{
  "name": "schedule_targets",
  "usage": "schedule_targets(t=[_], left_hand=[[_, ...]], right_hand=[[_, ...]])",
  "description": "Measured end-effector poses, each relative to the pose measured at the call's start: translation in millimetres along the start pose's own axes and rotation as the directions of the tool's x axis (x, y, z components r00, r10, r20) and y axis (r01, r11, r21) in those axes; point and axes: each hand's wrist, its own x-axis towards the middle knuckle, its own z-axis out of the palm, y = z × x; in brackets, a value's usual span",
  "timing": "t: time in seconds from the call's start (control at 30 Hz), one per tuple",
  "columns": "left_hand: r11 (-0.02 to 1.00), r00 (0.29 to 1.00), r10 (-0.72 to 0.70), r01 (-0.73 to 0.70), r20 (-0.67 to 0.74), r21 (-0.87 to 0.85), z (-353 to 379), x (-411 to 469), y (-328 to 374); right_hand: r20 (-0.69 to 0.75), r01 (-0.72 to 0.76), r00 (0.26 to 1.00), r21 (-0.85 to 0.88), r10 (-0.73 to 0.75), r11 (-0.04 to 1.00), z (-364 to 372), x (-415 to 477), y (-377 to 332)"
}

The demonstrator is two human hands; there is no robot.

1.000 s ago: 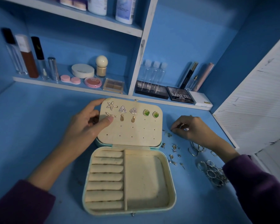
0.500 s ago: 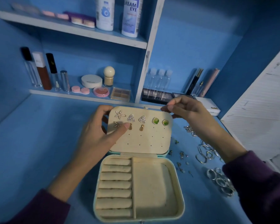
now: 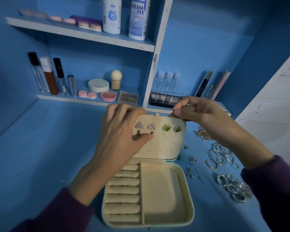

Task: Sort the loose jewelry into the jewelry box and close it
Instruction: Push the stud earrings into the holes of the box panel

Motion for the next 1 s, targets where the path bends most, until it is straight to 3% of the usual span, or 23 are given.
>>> schedule_targets(t=[0.13, 0.37, 0.5, 1.0], left_hand=[[0.995, 0.994, 0.067, -0.06, -0.084, 0.076, -11, -11, 12], [0.945, 0.954, 0.264, -0.226, -0.142, 0.237, -28, -44, 29], [0.925, 0.934, 0.327, -0.285, -0.143, 0.252, -29, -55, 31], [0.935, 0.924, 0.351, -0.338, -0.151, 0.106, -25, -67, 23]], right_hand=[[0.037, 0.013, 0.999, 0.065, -0.016, 0.998, -4, -1, -4], [0.35, -0.041, 0.935, -0.035, 0.051, 0.999, 18, -7, 1], [0.461, -0.063, 0.883, -0.072, 0.09, 0.995, 27, -14, 3], [0.527, -0.05, 0.84, -0.161, 0.129, 0.986, 35, -21, 5]])
